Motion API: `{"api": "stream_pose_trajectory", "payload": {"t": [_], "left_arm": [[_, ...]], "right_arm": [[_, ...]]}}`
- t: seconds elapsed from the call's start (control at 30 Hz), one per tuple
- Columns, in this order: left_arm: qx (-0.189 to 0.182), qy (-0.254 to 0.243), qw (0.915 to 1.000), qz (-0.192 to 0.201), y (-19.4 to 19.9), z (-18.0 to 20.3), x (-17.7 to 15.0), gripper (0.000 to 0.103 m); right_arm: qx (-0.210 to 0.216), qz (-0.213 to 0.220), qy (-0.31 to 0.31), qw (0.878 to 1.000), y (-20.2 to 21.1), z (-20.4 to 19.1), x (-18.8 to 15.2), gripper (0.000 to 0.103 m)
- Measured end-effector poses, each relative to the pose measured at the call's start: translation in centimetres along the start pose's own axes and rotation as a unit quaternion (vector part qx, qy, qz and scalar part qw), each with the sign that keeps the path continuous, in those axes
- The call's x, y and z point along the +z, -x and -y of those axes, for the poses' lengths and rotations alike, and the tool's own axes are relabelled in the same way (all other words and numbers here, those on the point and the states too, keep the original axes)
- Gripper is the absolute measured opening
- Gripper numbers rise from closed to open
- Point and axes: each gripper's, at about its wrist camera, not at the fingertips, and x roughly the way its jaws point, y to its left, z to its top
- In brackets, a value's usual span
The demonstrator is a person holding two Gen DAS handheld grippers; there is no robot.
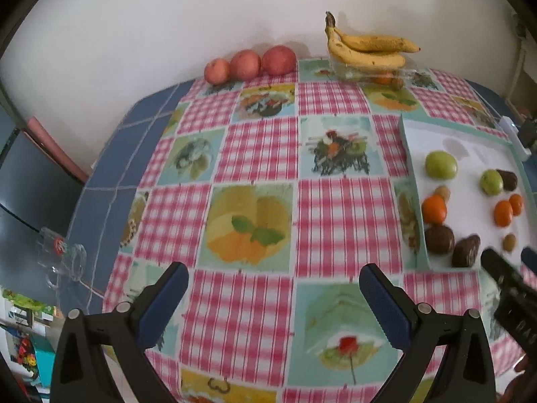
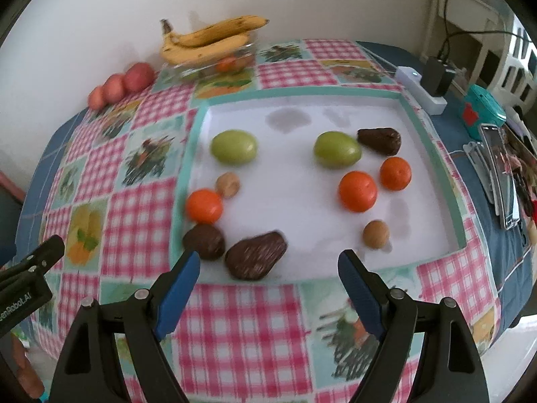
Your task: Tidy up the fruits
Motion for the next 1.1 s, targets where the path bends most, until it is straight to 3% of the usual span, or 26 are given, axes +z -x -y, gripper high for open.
{"api": "stream_pose_trajectory", "payload": {"t": [0.33,1.1], "left_arm": [[-0.010,0.030,0.9995,-0.007,-0.1,-1.8,-0.4,0.103],[-0.027,0.041,0.9986,-0.021,-0.7,-2.2,-0.2,0.103]], "right_arm": [[0.014,0.029,0.034,0.999,2.3,-1.9,-0.8,0.085],[0.020,0.021,0.047,0.998,1.9,-2.7,-1.1,0.085]]}}
